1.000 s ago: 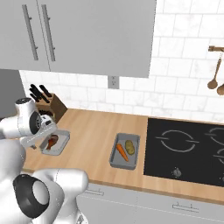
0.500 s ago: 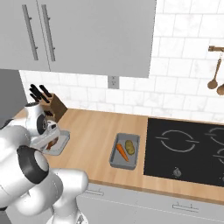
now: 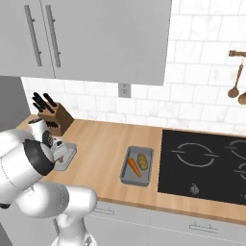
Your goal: Take the meat container that has the chicken drumstick and place it on the second highest rack of the freezer. Then take the vegetable container that has the potato and carrot and place it on the highest rack of the freezer.
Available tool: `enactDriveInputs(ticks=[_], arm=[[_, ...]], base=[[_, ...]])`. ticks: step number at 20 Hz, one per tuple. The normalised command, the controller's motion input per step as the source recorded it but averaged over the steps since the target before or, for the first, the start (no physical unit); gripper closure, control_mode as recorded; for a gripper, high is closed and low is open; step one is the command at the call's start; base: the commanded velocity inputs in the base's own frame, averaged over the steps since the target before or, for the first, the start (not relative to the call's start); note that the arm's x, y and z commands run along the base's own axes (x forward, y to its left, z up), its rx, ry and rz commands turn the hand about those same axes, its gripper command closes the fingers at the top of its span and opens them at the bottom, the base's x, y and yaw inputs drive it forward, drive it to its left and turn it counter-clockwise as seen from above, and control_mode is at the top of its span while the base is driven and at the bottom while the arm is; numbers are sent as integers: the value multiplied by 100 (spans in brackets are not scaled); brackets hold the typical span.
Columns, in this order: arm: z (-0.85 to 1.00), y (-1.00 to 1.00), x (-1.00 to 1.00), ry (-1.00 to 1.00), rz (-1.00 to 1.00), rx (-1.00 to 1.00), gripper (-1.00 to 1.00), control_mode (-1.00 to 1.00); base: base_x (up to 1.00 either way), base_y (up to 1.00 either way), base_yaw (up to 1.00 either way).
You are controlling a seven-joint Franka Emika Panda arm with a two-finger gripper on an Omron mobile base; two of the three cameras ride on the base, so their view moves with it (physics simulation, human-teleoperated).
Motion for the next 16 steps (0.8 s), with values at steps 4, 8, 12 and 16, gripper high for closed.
enactDriveInputs(ticks=[4, 8, 12, 16], arm=[[-30, 0, 1, -2, 0, 0, -100, -100], [-21, 0, 3, 0, 0, 0, -100, -100], [-24, 0, 3, 0, 0, 0, 100, -100], [-16, 0, 1, -3, 0, 0, 100, -100]], base=[[0, 0, 0], [0, 0, 0], [0, 0, 0], [0, 0, 0]])
